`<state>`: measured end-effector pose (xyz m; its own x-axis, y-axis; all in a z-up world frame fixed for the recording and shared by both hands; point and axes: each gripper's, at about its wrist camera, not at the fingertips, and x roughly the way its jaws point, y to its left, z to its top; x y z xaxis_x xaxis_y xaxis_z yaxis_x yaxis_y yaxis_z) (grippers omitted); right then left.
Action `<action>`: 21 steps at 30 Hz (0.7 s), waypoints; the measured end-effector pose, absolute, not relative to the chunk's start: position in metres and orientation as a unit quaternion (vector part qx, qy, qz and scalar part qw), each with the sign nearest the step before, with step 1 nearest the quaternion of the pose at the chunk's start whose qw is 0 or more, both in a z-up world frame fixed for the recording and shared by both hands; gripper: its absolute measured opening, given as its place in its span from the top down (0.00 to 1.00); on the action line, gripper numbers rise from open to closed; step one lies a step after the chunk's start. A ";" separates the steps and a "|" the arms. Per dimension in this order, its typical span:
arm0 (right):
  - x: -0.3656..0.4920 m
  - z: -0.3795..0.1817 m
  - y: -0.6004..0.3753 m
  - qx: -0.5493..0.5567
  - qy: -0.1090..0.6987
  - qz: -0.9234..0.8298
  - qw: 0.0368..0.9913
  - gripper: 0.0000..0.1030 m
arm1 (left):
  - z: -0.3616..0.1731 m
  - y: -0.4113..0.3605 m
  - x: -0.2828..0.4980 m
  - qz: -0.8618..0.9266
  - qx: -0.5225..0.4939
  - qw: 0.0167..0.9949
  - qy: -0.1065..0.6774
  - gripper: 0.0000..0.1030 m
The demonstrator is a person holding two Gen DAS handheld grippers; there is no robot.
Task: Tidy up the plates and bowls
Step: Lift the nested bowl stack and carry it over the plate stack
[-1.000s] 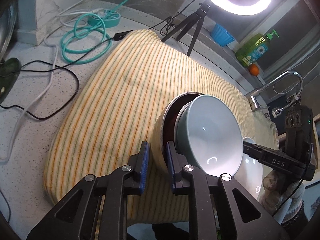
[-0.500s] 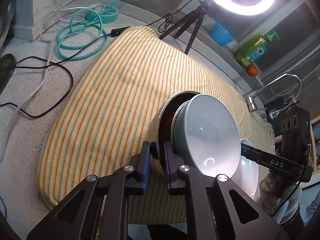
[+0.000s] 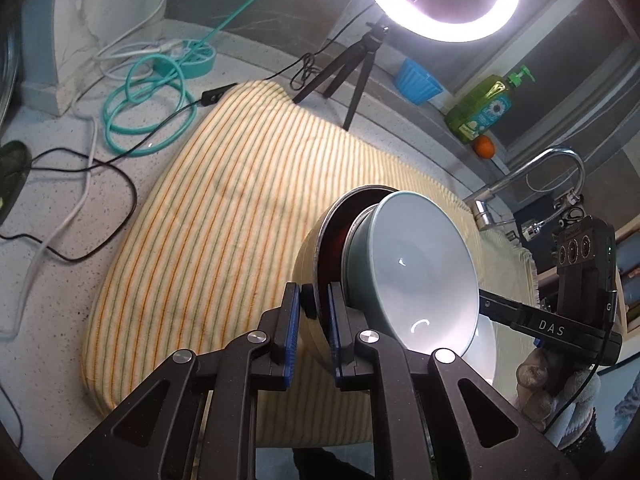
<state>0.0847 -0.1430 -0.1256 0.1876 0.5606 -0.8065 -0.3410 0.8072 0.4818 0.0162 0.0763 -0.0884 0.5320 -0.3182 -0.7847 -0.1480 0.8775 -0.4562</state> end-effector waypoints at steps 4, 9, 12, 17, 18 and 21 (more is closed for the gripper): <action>0.080 -0.108 -0.155 0.101 0.552 0.293 0.774 0.88 | -0.073 0.067 0.017 -0.064 -0.237 0.849 0.469 0.90; 0.072 -0.090 -0.177 0.107 0.539 0.285 0.786 0.88 | -0.059 0.052 0.019 -0.087 -0.227 0.855 0.458 0.90; 0.067 -0.082 -0.192 0.113 0.533 0.277 0.791 0.88 | -0.055 0.041 0.020 -0.102 -0.223 0.855 0.457 0.90; 0.057 -0.075 -0.216 0.118 0.528 0.257 0.800 0.88 | -0.053 0.019 0.021 -0.128 -0.212 0.852 0.461 0.90; 0.055 -0.075 -0.221 0.120 0.529 0.253 0.801 0.88 | -0.053 0.015 0.021 -0.132 -0.209 0.851 0.463 0.90; 0.049 -0.075 -0.235 0.128 0.530 0.238 0.804 0.88 | -0.055 0.002 0.022 -0.147 -0.200 0.848 0.469 0.90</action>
